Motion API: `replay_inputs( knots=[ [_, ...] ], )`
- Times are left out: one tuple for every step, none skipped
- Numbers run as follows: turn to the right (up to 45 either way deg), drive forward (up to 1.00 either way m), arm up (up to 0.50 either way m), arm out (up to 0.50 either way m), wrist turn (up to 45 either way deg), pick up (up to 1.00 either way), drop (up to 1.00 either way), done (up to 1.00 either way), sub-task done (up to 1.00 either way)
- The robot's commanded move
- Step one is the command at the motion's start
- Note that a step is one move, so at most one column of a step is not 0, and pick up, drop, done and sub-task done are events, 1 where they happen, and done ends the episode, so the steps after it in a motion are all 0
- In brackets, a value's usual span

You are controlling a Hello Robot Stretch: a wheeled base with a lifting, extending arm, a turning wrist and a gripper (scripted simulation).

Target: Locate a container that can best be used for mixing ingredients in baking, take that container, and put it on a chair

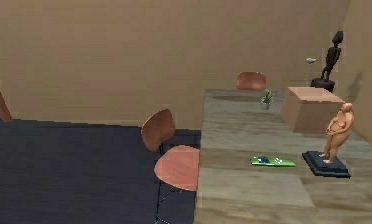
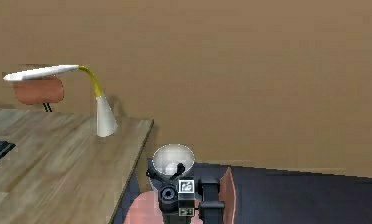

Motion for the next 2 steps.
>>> replay_inputs(
  knots=[
    [0.0, 0.0, 0.0, 0.0, 0.0, 0.0, 1.0, 0.0, 0.0],
    [0.0, 0.0, 0.1, 0.0, 0.0, 0.0, 0.0, 0.0, 0.0]
  ],
)
